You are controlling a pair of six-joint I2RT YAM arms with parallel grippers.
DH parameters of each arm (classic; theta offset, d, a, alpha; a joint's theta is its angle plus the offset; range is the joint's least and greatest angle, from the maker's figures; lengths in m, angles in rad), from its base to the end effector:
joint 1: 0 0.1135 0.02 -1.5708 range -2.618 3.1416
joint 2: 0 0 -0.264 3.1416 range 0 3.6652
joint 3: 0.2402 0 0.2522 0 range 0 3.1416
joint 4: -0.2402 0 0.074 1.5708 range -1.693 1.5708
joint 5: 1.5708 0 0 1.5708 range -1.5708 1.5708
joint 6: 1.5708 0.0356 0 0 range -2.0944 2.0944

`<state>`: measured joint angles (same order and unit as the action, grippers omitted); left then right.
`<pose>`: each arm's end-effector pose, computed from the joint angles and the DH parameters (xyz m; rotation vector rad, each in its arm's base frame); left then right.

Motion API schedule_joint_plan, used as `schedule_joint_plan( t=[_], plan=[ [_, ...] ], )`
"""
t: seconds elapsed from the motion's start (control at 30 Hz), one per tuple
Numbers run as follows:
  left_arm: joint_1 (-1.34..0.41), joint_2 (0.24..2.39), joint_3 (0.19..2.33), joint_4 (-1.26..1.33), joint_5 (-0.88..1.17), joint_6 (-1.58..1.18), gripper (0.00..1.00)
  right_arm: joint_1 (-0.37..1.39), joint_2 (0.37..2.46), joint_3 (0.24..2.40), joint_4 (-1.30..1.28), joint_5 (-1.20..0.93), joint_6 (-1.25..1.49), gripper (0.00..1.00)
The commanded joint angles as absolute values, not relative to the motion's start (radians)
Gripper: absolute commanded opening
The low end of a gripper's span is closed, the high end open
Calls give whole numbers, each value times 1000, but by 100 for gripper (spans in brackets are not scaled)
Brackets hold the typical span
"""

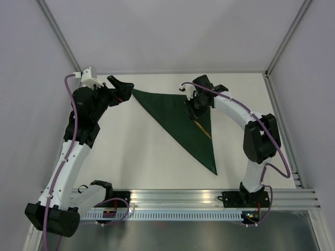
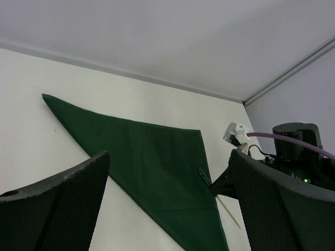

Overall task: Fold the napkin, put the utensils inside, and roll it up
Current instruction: Place the utensil onto the napkin

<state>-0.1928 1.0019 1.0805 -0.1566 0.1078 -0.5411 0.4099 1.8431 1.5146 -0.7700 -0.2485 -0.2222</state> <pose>0.2214 -0.0471 0.4064 -0.2093 1.6756 -0.6446 0.3557 0.1641 0.2489 -0.9056 2.5114 0.3920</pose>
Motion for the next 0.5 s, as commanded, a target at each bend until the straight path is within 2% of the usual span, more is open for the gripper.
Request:
schedule_joint_plan(
  t=[0.0,0.47],
  plan=[
    [-192,996,1123,-201,106,-528,99,477,1917,1610,-727,-124,-45,0],
    [-192,1002,1100,-224,74,-541,99,653,2236,2008,-784,-6,71,0]
  ],
)
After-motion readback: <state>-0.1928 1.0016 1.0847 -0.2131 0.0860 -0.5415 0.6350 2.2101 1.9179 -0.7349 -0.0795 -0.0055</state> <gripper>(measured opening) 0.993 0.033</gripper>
